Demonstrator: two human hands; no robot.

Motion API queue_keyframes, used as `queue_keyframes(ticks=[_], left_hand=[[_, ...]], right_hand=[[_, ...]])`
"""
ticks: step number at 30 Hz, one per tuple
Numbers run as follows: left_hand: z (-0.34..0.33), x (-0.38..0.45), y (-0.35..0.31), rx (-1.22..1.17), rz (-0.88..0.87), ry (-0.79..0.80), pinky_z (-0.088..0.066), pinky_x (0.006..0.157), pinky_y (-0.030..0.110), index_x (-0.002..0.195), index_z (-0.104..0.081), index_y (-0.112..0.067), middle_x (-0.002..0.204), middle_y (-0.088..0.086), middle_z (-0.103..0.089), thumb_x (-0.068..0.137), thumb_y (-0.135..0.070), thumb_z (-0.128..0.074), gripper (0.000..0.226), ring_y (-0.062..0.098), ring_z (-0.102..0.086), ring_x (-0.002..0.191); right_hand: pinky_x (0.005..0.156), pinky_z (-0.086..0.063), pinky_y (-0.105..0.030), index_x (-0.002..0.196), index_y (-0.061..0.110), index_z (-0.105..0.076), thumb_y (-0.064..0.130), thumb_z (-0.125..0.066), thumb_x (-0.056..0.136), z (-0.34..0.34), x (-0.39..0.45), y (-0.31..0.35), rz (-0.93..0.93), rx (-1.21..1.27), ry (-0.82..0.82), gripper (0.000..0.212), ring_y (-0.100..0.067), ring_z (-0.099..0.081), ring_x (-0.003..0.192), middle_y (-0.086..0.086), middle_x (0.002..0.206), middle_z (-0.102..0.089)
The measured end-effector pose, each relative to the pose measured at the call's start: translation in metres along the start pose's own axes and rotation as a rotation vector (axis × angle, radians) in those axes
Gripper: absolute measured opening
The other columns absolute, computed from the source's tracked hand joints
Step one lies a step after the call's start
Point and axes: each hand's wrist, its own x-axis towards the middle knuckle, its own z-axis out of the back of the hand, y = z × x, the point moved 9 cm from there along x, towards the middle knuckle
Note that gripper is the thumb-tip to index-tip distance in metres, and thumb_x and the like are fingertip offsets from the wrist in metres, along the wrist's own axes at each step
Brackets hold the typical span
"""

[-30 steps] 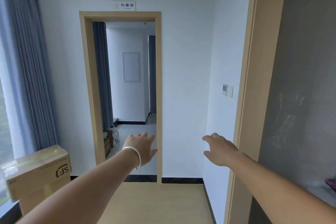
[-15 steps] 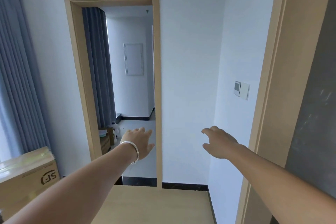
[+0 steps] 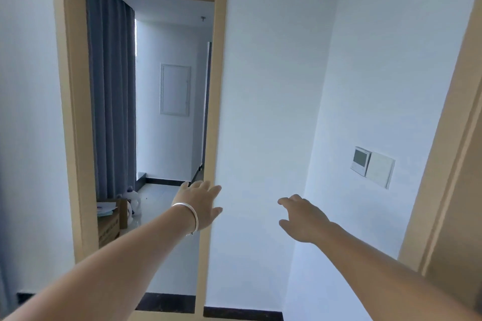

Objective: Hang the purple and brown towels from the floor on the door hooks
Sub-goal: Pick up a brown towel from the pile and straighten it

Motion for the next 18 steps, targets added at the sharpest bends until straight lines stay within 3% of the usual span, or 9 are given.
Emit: queue_keyframes(ticks=[7,18], left_hand=[[-0.038,0.073,0.046,0.07,0.024,-0.046,-0.006,0.118,0.051,0.15,-0.017,-0.029,0.16,0.005,-0.008,0.095,-0.057,-0.032,0.064,0.023,0.0,0.148],[-0.125,0.126,0.167,0.101,0.252,0.098,-0.001,0.118,0.054,0.152,-0.011,-0.03,0.162,0.005,-0.002,0.095,-0.059,-0.029,0.066,0.025,0.003,0.148]], right_hand=[[0.096,-0.04,-0.034,0.148,0.025,-0.028,0.036,-0.046,0.096,-0.027,0.102,0.027,0.049,0.016,0.01,0.056,-0.021,-0.038,0.13,-0.001,0.146,-0.034],[0.095,-0.041,-0.036,0.141,0.021,-0.037,0.029,-0.045,0.094,-0.078,0.264,0.125,0.293,0.086,0.026,0.048,-0.025,-0.041,0.125,-0.003,0.14,-0.04]])
